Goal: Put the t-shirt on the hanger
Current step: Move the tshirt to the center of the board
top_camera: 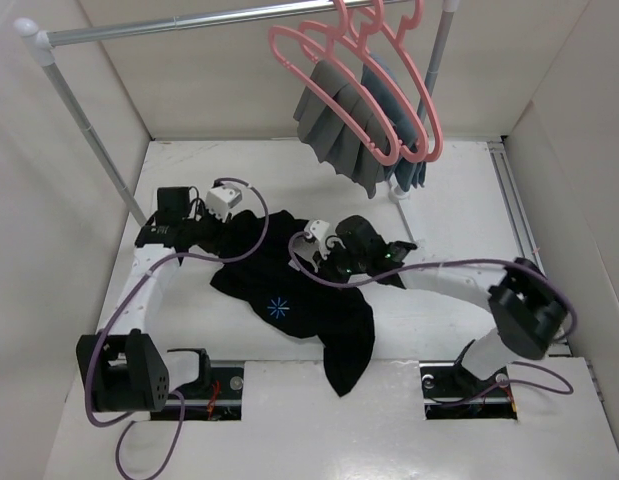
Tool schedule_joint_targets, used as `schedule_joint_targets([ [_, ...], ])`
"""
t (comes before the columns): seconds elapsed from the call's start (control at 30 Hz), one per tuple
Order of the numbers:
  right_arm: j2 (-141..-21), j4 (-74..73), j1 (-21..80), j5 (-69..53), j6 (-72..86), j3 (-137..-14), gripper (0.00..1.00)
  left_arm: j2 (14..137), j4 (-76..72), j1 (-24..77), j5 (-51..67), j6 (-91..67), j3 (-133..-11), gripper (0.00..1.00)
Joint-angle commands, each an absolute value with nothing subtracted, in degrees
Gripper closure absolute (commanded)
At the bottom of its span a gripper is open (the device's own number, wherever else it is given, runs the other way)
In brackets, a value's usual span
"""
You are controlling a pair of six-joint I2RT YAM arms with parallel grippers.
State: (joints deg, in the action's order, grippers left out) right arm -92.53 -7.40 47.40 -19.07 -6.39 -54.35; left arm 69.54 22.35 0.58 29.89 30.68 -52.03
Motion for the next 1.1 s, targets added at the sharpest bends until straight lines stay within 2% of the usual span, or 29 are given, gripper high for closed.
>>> schedule_joint_targets([
  [0.0,-84.9,-13.7,51.9,-11.1,-6.1,-52.4,1.00,66.6,29.9,-1.7,25.8,38.3,-54.6,1.00],
  [0.03,-82.8,-14.7,53.5,-9.6,-6.8,-52.4,1.00,66.6,32.3,-1.7,27.1,42.1,-54.0,1.00],
  [0.1,-81.5,-16.5,56.4,-6.0,-7.5,-52.4,1.00,65.2,39.2,-1.1,29.3,52.1,-51.7,0.86],
  [0.13,-81.0,-17.7,58.8,-5.2,-8.0,-52.4,1.00,64.4,40.9,-0.3,29.8,54.3,-51.1,0.74],
  [0.17,-80.9,-18.3,59.6,-5.2,-8.0,-52.4,1.00,64.4,43.3,-0.3,30.3,55.8,-50.5,0.69],
  [0.27,-80.4,-19.5,61.8,-2.7,-9.8,-53.5,0.96,61.4,45.3,-0.3,31.5,59.7,-50.0,0.59],
  [0.37,-80.4,-21.0,63.5,-0.4,-12.1,-55.6,0.95,57.8,46.0,-0.3,37.3,60.9,-51.6,0.55],
  [0.43,-80.9,-21.8,64.2,0.2,-12.7,-56.4,0.91,54.9,44.7,-0.3,43.9,60.9,-52.3,0.47],
  [0.5,-80.9,-22.3,64.2,0.2,-14.0,-56.9,0.83,52.7,42.5,1.0,47.0,59.5,-51.5,0.38],
  [0.53,-81.6,-22.3,64.2,0.2,-14.0,-57.0,0.65,51.5,39.5,1.8,48.3,57.3,-50.6,0.33],
  [0.6,-81.6,-22.3,64.2,0.2,-14.0,-57.0,0.52,48.4,36.5,4.9,48.3,55.8,-46.5,0.32],
  [0.63,-81.0,-22.3,64.2,0.2,-13.5,-57.0,0.41,47.8,33.9,6.1,45.4,54.1,-43.6,0.32],
  [0.73,-77.9,-21.8,64.2,0.7,-11.5,-55.7,0.23,47.8,31.5,10.8,38.4,51.3,-40.8,0.32],
  [0.83,-73.4,-21.8,64.2,3.5,-10.3,-55.2,0.17,49.2,29.1,12.9,35.7,47.8,-39.5,0.32],
  [0.93,-71.5,-26.1,64.2,4.6,-9.8,-57.9,0.17,49.2,23.8,12.9,33.7,42.2,-38.2,0.32],
  [1.07,-70.9,-33.4,64.2,1.2,-12.3,-70.4,0.17,46.3,14.5,12.9,30.3,31.9,-35.0,0.33],
])
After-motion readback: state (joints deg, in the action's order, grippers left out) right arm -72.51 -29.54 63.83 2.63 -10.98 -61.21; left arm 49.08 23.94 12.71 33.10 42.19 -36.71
